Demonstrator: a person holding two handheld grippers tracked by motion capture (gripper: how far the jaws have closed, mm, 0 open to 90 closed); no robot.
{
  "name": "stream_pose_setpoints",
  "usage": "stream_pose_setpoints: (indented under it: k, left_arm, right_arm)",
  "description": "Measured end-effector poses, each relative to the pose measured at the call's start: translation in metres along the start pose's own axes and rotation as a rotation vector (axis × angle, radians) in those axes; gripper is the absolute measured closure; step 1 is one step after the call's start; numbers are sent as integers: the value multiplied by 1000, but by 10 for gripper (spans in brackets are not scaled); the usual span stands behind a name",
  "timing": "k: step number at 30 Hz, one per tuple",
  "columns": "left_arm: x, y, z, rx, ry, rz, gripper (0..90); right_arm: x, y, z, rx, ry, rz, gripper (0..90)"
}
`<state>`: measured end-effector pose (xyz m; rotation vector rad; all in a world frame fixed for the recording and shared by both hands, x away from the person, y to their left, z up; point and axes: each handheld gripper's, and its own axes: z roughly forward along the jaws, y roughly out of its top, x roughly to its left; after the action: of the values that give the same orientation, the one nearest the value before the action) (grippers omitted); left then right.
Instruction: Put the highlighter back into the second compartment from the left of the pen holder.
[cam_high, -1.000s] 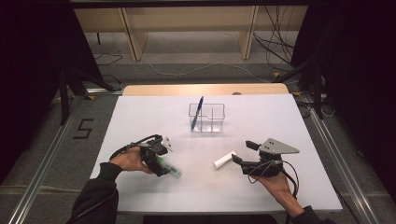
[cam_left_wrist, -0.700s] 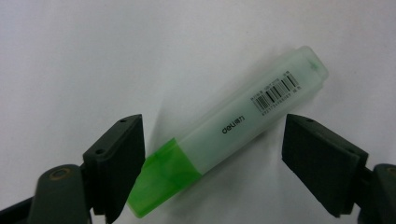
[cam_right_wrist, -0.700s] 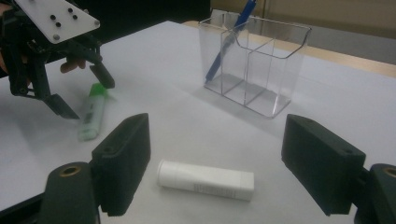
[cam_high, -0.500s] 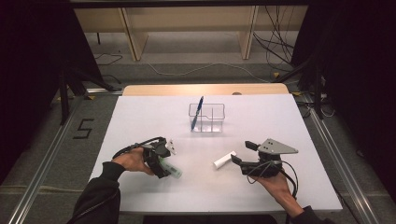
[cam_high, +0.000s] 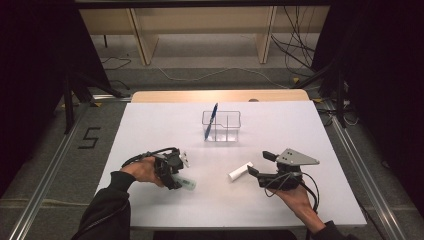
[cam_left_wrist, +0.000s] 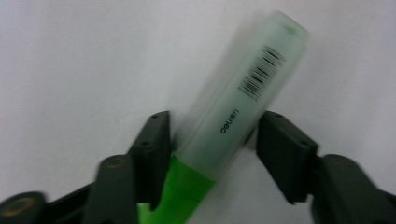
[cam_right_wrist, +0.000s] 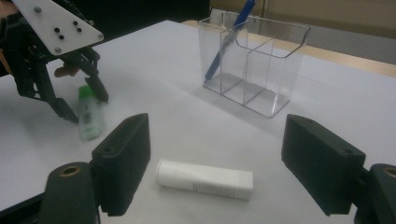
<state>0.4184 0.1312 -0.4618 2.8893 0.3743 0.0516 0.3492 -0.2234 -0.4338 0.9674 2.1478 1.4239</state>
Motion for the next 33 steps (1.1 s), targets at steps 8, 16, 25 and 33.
stream_pose_setpoints:
  k: [8,16,25,33]
  left_arm:
    - [0,0,-2,6,-27,-6,662]
    - [2,5,-10,-18,-52,-72,664]
    - [-1,22,-25,-111,-133,-231,663]
    - [-5,32,-31,-82,-153,-313,663]
  right_arm:
    - [0,0,0,0,0,-1,247]
    - [0,1,-1,-4,3,-6,247]
    - [3,2,-2,-14,0,-17,248]
    - [12,4,-2,-8,-17,-87,247]
